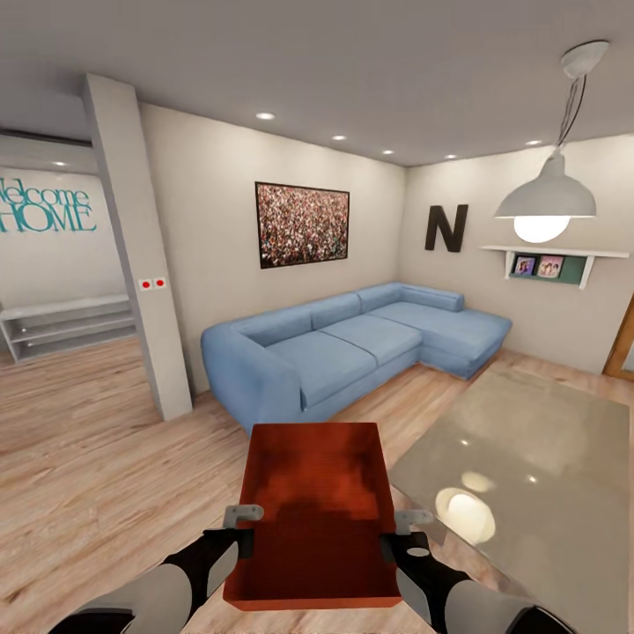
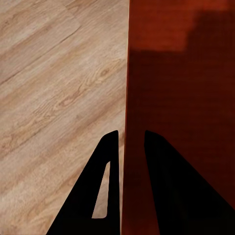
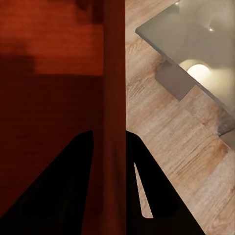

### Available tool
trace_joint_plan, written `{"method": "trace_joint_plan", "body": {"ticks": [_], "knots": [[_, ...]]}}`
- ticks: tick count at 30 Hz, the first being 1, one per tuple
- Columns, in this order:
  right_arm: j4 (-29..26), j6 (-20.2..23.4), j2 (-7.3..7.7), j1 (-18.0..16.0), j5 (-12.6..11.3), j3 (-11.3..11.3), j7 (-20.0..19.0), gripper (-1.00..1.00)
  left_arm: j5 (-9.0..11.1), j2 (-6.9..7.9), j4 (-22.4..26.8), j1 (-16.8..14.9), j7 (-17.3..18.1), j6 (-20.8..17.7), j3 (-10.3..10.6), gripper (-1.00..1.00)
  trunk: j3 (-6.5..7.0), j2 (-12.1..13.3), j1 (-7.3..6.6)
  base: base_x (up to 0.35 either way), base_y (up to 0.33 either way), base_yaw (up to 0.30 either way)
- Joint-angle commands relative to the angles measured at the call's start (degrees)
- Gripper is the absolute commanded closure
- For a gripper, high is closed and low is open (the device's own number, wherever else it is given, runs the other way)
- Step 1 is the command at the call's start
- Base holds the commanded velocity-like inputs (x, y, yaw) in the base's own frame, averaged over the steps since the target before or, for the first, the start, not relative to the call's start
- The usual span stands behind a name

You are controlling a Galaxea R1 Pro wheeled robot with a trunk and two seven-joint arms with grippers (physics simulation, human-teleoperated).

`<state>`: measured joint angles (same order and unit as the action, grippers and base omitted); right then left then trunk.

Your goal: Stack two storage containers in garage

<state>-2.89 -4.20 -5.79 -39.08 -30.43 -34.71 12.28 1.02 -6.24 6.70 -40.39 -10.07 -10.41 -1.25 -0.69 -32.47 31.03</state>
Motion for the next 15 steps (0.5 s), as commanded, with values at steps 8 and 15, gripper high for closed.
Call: {"method": "trace_joint_plan", "body": {"ticks": [8,15], "knots": [[0.3,-0.4,0.69,0.0,-1.0,-0.2,0.3,1.0,-1.1,0.21,0.2,0.0,-1.7,-0.4,0.2,1.0,-0.14,-0.1,0.02,0.0,0.0,0.0],[0.3,-0.4,0.68,0.0,-1.0,-0.2,0.3,1.0,-1.1,0.23,0.2,0.0,-1.7,-0.4,0.2,1.0,-0.39,-0.1,0.02,0.0,0.0,0.0]]}}
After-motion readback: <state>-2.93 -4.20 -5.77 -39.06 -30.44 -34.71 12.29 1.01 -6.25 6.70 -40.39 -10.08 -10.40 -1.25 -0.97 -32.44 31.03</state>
